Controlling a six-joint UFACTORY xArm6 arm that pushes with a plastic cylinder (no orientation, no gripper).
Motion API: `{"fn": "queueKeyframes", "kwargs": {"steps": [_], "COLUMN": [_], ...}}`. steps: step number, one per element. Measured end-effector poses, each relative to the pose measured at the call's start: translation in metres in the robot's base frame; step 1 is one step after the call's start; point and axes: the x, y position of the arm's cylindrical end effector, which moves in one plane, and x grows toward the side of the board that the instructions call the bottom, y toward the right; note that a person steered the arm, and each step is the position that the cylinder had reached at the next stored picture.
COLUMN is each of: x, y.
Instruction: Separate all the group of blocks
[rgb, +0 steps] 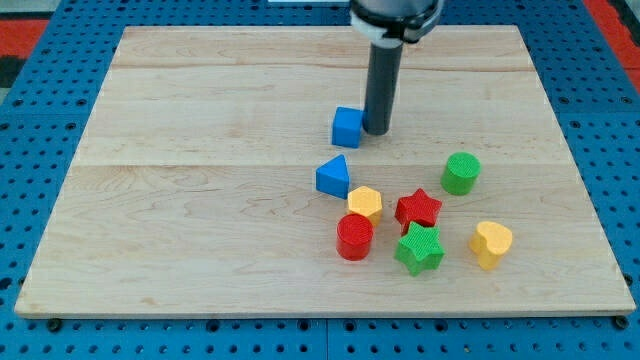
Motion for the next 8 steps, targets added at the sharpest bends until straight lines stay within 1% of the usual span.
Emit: {"fn": "queueKeyframes", "kwargs": {"steps": [1, 2, 3, 4, 6, 7, 8], "x": [0.021, 0.057, 0.075, 0.087, 0.083, 0.083, 0.052], "y": [-0.003, 0.003, -0.023, -0.064, -0.114, -0.155, -0.16]}}
